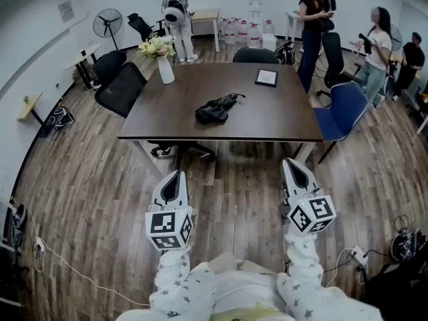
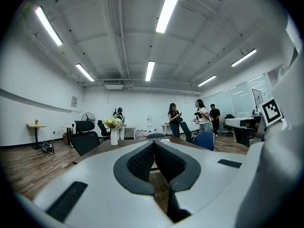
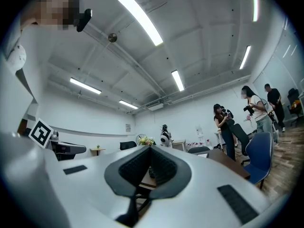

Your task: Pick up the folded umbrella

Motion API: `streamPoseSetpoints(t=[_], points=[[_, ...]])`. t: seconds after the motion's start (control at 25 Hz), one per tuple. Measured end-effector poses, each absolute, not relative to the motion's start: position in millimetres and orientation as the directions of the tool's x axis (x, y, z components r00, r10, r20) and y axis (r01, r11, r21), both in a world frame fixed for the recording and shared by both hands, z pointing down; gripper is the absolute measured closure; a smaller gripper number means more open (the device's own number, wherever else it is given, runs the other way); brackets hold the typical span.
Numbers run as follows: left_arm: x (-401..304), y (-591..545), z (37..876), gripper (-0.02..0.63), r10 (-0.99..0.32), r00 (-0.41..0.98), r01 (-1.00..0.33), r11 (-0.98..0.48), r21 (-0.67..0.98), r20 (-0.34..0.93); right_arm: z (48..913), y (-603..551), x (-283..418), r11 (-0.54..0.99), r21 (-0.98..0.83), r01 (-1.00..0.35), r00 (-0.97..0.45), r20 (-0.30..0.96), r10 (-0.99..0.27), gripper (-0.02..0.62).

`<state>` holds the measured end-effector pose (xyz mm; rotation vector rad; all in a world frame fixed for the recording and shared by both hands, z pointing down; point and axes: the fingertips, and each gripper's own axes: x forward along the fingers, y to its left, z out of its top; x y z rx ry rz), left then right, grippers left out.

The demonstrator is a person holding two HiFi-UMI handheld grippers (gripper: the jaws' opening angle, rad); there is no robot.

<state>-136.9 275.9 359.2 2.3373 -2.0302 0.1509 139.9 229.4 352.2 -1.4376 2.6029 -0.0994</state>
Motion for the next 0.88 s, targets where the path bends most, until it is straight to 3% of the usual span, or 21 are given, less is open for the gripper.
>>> streamPoseSetpoints(t=[0.48, 0.88], points=[[-140, 257, 377, 0.58, -0.985, 0.098, -0.994, -0.105, -0.038, 0.142, 373, 199, 132, 0.571, -0.155, -0.806, -0.565, -0.081, -0.821, 0.574], [-157, 161, 395, 0.58, -0.981, 0.105, -0.993, -0.111, -0.028, 0.163, 386, 106, 116, 0.564, -0.178, -0.806, -0.563, -0.062, -0.824, 0.574]])
